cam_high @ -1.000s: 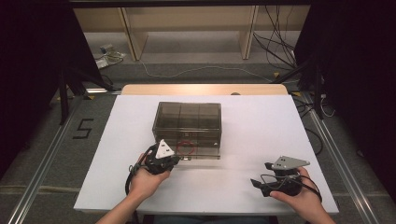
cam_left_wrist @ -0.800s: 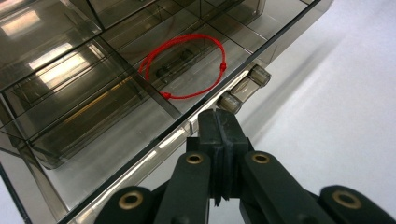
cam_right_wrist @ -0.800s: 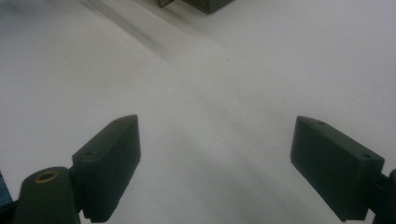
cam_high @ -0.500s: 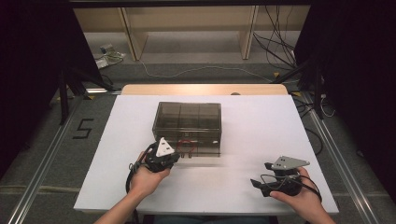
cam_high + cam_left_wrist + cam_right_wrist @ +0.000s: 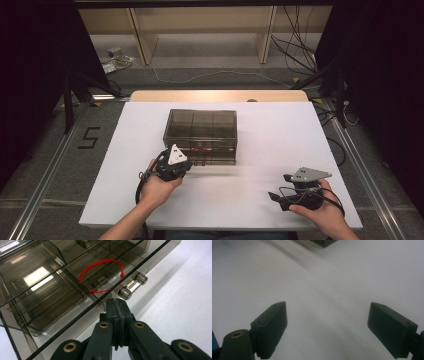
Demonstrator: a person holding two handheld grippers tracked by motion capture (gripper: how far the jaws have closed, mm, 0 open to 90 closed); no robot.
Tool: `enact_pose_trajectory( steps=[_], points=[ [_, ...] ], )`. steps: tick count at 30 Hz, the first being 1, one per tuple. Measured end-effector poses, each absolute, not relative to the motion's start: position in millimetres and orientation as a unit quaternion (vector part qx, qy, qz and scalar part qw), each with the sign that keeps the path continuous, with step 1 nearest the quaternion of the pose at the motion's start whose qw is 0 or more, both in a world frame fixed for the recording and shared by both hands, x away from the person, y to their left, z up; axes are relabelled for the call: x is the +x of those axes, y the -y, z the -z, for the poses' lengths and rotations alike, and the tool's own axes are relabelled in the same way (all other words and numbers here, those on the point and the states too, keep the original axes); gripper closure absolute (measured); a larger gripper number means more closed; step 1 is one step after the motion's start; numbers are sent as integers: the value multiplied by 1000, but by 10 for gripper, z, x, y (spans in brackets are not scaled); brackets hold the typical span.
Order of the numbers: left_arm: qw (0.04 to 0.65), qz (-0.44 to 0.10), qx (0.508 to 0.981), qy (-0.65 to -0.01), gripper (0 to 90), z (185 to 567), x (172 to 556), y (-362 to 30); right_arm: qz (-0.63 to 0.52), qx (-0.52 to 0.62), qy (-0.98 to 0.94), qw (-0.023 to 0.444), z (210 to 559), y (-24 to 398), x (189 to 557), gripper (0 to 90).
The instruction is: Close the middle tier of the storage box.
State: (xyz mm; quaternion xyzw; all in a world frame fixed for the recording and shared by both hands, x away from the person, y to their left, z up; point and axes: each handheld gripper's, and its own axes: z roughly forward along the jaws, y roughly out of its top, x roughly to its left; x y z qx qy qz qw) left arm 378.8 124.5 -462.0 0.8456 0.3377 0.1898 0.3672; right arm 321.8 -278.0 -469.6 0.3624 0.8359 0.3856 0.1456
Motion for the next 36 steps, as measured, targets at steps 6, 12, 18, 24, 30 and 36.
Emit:
enact_pose_trajectory(
  steps=[6,12,18,24,30,36],
  points=[
    [364,-186,847,-340,898,4609,3797,-1248,-385,363,-836,145,4696,2779,3220,167],
    [363,-189,848,-338,898,4614,3815,-1232,-386,363,-835,146,4694,2782,3216,167],
    [363,-190,846,-341,898,4607,3821,-1246,-386,362,-836,146,4696,2779,3218,167],
    [364,-190,845,-343,898,4604,3823,-1248,-385,363,-836,146,4696,2779,3219,167],
    [363,-192,845,-343,898,4599,3829,-1257,-386,363,-836,145,4697,2776,3218,167],
    [364,-193,843,-345,898,4600,3836,-1267,-386,362,-836,146,4697,2777,3218,167]
  ],
)
